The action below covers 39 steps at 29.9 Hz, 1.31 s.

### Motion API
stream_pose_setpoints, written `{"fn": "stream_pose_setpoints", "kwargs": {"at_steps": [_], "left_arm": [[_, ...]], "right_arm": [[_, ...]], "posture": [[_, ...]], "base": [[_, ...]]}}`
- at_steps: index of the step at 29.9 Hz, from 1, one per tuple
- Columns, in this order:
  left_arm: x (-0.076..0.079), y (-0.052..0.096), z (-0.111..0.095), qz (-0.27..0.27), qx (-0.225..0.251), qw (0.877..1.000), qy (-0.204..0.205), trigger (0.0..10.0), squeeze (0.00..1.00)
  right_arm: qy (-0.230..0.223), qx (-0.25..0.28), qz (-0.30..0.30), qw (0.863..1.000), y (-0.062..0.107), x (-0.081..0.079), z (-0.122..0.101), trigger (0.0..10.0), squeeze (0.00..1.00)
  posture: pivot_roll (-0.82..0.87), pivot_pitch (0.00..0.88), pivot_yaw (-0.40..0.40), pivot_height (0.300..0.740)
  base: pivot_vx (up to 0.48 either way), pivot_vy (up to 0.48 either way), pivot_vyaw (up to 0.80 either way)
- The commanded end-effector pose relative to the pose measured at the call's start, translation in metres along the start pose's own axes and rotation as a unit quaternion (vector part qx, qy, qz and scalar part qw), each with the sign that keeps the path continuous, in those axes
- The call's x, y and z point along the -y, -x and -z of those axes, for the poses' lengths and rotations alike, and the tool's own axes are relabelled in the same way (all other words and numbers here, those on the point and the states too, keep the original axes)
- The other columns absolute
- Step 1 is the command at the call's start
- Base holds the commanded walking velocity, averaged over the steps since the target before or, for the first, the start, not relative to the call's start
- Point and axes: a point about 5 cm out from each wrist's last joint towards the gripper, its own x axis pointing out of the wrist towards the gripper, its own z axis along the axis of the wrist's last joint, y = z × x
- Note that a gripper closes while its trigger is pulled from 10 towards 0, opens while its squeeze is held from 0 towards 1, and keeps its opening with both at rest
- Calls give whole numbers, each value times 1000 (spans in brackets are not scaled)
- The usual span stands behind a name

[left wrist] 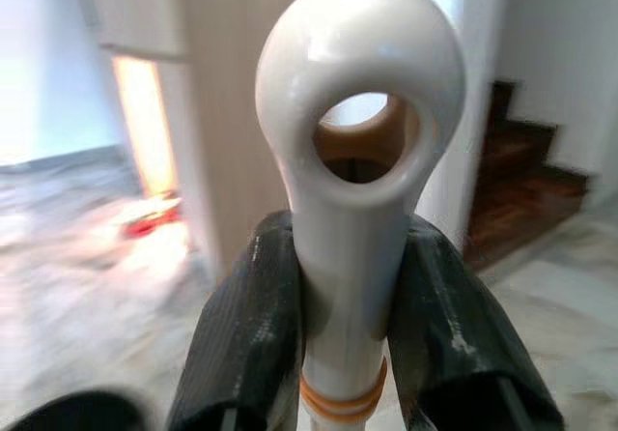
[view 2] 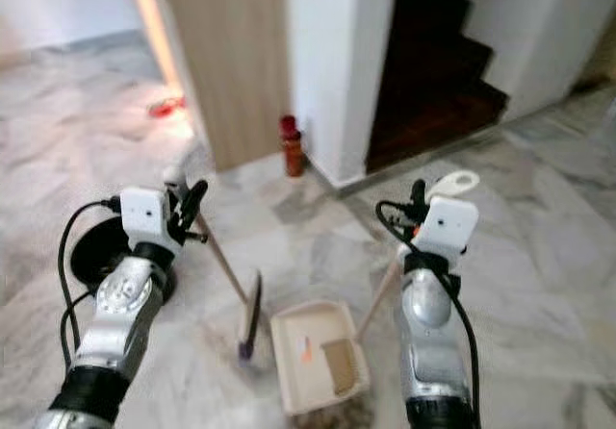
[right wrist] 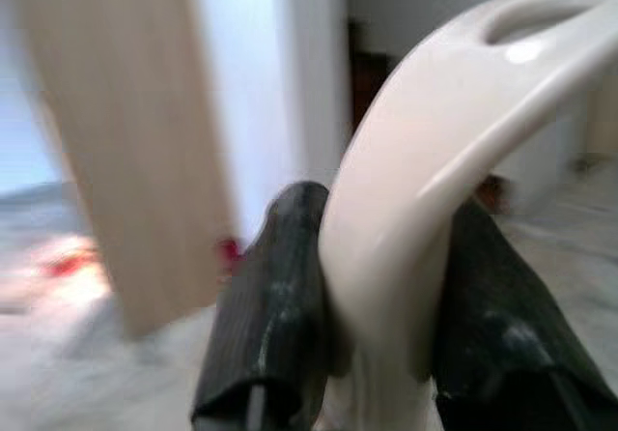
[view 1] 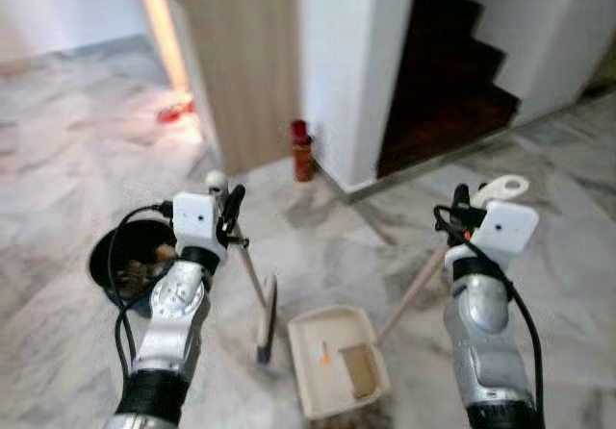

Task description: Sweep floor

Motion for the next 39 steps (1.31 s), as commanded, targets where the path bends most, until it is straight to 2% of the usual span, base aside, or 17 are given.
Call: {"fn": "stream_pose_setpoints", "kwargs": {"at_steps": [1,25,33,39], "left_arm": [[4,-7,-14,9,32,999,-10,10000,0],[16,-5,-11,63,14,998,17,10000,0],[20,-2,-10,87,6,996,26,10000,0],[16,1,-9,88,-1,996,30,10000,0]], "right_arm": [[-16,31,9,999,-6,4,-14,10000,0],[-16,28,12,999,-7,5,-13,10000,0],[-16,26,14,999,-8,6,-12,10000,0],[-13,25,17,999,-8,6,-11,10000,0]], "posture": [[-72,0,21,740],[-63,0,26,740],[-62,0,27,740],[-60,0,27,740]], "base": [[0,480,0],[0,473,0],[0,0,0],[0,0,0]]}}
